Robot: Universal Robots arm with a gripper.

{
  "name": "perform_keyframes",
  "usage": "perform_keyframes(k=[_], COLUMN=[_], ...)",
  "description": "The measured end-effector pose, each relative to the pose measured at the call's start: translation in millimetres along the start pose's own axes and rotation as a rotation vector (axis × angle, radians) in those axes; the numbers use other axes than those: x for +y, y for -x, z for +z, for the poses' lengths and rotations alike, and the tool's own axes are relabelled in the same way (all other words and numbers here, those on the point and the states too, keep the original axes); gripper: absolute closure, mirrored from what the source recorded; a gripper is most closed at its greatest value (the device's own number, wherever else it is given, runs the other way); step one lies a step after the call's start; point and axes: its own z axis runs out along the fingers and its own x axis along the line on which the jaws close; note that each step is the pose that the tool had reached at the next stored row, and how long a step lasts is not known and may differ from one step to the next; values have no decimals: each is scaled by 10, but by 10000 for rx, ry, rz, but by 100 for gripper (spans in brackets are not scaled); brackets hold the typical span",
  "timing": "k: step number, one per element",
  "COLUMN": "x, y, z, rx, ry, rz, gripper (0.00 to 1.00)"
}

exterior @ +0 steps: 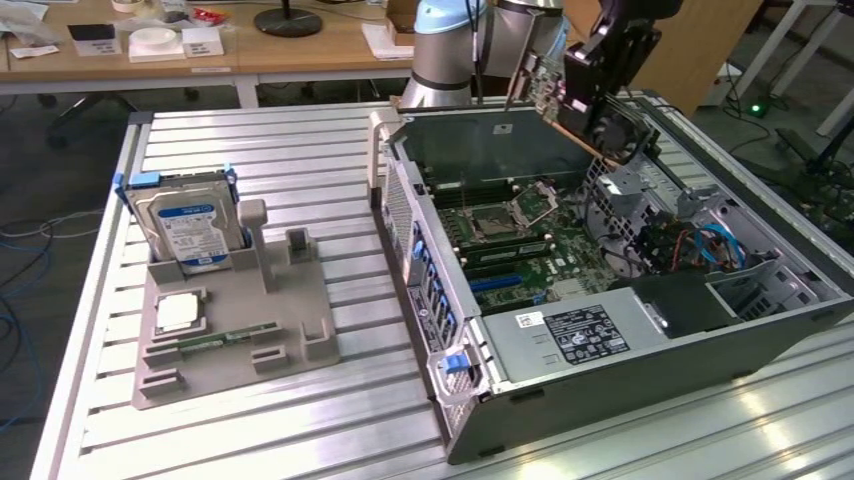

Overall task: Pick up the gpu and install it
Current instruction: 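Insert the gpu into the slot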

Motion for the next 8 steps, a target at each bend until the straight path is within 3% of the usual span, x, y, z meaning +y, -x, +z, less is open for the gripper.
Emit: perform_keyframes(k=[8], x=[0], y=[0], z=[1], rx=[6], ry=[26], rz=[-1415], gripper=[72])
